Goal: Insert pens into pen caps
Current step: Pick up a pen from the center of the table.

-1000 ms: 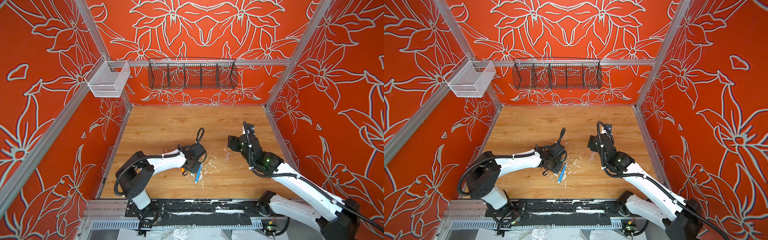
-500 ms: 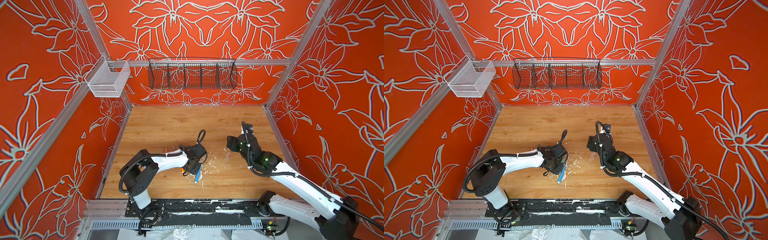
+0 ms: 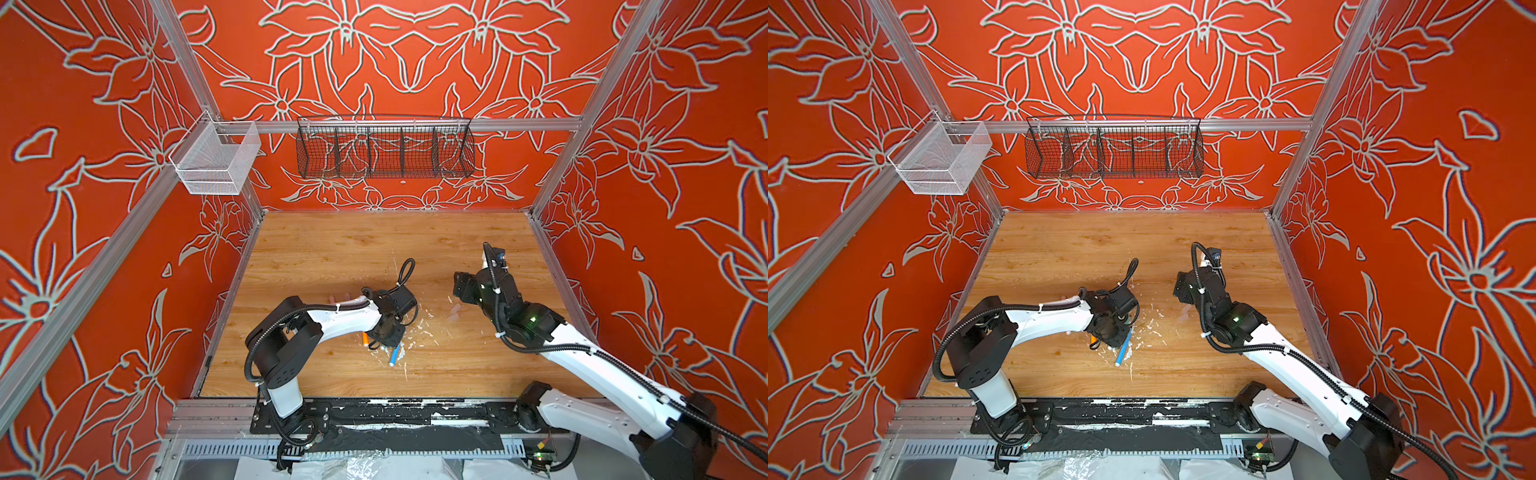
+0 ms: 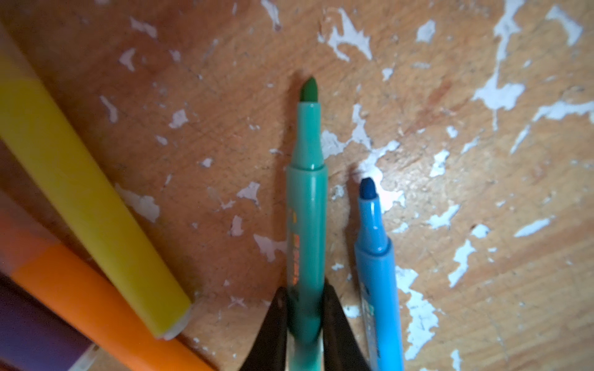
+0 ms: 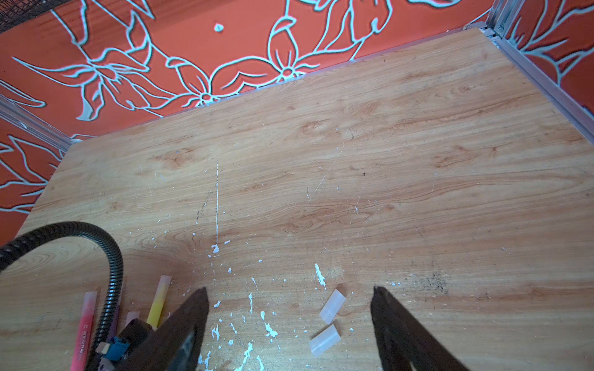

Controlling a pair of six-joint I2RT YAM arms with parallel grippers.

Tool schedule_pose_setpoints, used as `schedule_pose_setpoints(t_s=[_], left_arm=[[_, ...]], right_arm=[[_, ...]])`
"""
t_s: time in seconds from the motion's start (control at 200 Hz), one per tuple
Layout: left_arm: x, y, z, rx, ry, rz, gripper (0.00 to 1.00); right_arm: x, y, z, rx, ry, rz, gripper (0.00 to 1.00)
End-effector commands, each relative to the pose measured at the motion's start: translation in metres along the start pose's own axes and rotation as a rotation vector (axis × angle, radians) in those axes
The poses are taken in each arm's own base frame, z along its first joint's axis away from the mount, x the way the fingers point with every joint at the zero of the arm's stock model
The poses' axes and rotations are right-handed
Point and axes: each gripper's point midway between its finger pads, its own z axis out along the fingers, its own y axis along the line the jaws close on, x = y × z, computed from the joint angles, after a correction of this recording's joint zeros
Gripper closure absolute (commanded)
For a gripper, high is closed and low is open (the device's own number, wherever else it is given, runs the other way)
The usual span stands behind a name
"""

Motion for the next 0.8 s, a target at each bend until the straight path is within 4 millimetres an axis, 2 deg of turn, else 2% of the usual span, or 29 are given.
schedule_pose_setpoints(t_s=[0.0, 0.195, 0.33, 0.395, 0.5, 0.671, 0.736, 0.796], left_arm=[[0.014, 0.006, 0.011, -0.040, 0.065, 0.009, 0.86], [0.014, 0.006, 0.011, -0.042, 0.071, 0.007, 0.95], [0.005, 0.013, -0.008, -0.072, -0.004, -0.033, 0.99], [-0.005, 0.015, -0.031, -0.065, -0.085, -0.073, 0.98], [-0.034, 0.013, -0.076, -0.026, -0.255, -0.134, 0.98], [-0.085, -0.027, -0.147, 0.234, -0.480, -0.198, 0.97], [-0.096, -0.037, -0.160, 0.305, -0.550, -0.201, 0.95], [-0.101, -0.038, -0.161, 0.311, -0.580, -0.184, 0.95]], right_arm=[[-0.008, 0.000, -0.003, 0.006, -0.013, 0.021, 0.18], [-0.008, -0.002, -0.002, 0.006, -0.030, 0.043, 0.19], [-0.011, -0.009, -0.003, 0.018, -0.080, 0.084, 0.16], [-0.012, -0.011, -0.006, 0.018, -0.092, 0.098, 0.16], [-0.011, -0.010, -0.010, -0.016, -0.098, 0.127, 0.16], [-0.002, -0.006, -0.009, -0.079, -0.103, 0.164, 0.18], [0.007, -0.004, -0.004, -0.112, -0.092, 0.176, 0.20], [0.017, 0.001, 0.002, -0.144, -0.078, 0.190, 0.20]])
